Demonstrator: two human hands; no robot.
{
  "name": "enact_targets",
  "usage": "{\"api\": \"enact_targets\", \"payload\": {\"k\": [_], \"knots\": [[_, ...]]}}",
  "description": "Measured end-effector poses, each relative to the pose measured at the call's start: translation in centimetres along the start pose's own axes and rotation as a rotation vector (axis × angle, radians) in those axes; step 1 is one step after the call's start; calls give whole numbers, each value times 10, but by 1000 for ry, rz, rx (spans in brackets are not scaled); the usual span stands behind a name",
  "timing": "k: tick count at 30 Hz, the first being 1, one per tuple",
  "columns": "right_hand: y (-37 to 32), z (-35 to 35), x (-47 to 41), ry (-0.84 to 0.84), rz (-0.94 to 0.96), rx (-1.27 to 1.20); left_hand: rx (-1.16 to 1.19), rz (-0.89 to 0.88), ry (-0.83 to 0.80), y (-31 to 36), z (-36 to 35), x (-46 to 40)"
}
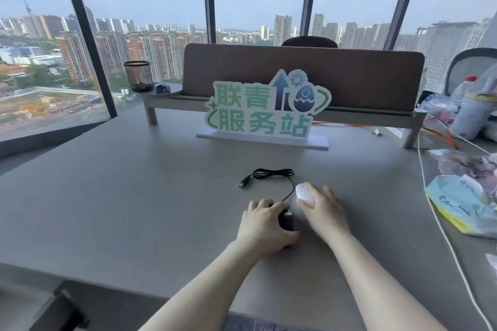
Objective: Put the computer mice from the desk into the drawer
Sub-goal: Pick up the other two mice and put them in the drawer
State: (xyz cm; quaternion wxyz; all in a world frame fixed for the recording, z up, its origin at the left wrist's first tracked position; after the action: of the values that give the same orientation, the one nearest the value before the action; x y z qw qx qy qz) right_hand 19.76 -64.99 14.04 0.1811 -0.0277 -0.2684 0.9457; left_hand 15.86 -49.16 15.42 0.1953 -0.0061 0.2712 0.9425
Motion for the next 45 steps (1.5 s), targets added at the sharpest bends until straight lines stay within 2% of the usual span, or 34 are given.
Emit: {"api": "enact_targets", "payload": {"k": [7, 12, 19, 23, 27, 31, 35, 38, 42, 45], "knots": [[-9, -1, -1, 36, 58, 8, -61, 95, 123, -16, 9, -3], [-31, 13, 26, 79, 80, -131, 12, 165, 287, -39, 45, 20], [-152, 8, 121, 75, 416, -370, 24, 213, 612, -93, 163, 109], [-230, -11, 193, -5, 625, -501, -18, 276, 781, -131, 235, 191], [-287, -49, 256, -154, 692, -654, -67, 379, 924, -169, 288, 279], [-333, -102, 319, -316, 762, -688, -113, 505, 1009, -211, 310, 362], [-361, -177, 373, -564, 737, -592, -170, 654, 1035, -251, 304, 429], [-367, -241, 405, -698, 697, -389, -169, 784, 1036, -292, 284, 470], [-360, -317, 442, -782, 671, -35, -151, 1089, 830, -351, 238, 516], [-356, -357, 459, -759, 693, 200, -118, 1227, 663, -382, 206, 536]]}}
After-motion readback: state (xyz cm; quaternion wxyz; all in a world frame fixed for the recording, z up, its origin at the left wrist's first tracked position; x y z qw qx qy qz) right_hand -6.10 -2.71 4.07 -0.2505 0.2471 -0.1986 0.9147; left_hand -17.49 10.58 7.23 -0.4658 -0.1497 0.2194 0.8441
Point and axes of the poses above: each hand's wrist, its own x-axis away from the middle knuckle, its own z-axis out of the back of the hand, y = z × x, the point moved 6 cm from there along -x, towards the middle knuckle, and after that the axes turned 11 degrees about -z, right-handed, at the moved point
